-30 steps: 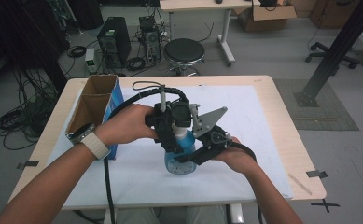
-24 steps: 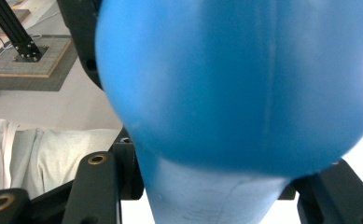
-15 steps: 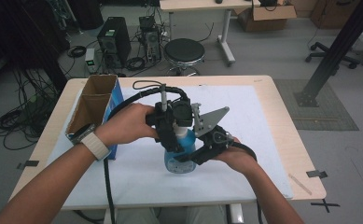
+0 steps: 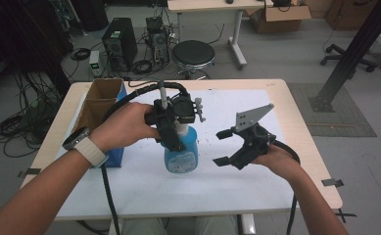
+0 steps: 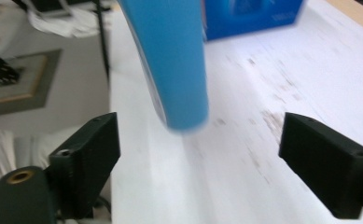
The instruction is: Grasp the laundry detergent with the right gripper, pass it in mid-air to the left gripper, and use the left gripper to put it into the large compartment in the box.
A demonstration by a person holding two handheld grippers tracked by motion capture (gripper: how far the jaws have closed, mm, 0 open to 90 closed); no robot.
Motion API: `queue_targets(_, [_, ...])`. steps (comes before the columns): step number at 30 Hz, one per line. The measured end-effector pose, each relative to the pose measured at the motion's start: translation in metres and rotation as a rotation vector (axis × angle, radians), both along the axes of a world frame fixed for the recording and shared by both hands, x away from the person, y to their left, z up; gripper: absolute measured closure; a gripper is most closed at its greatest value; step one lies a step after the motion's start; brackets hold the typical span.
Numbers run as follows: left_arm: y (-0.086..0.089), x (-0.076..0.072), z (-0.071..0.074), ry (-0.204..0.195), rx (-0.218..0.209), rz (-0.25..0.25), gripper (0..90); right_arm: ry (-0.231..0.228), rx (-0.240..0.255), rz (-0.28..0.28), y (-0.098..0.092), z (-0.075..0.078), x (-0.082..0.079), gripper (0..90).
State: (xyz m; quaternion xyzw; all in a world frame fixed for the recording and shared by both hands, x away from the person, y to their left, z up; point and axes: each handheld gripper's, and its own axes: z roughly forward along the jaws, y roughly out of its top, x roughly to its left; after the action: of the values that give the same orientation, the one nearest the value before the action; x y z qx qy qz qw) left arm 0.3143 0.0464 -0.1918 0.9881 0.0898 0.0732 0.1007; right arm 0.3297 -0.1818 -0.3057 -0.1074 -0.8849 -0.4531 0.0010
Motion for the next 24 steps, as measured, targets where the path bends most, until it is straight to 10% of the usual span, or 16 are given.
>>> queue_targets(24, [0.043, 0.03, 0.066, -0.112, -0.021, 0.516, 38.3, -0.04, -0.526, -0.053, -0.031, 0.02, -0.001, 6.6])
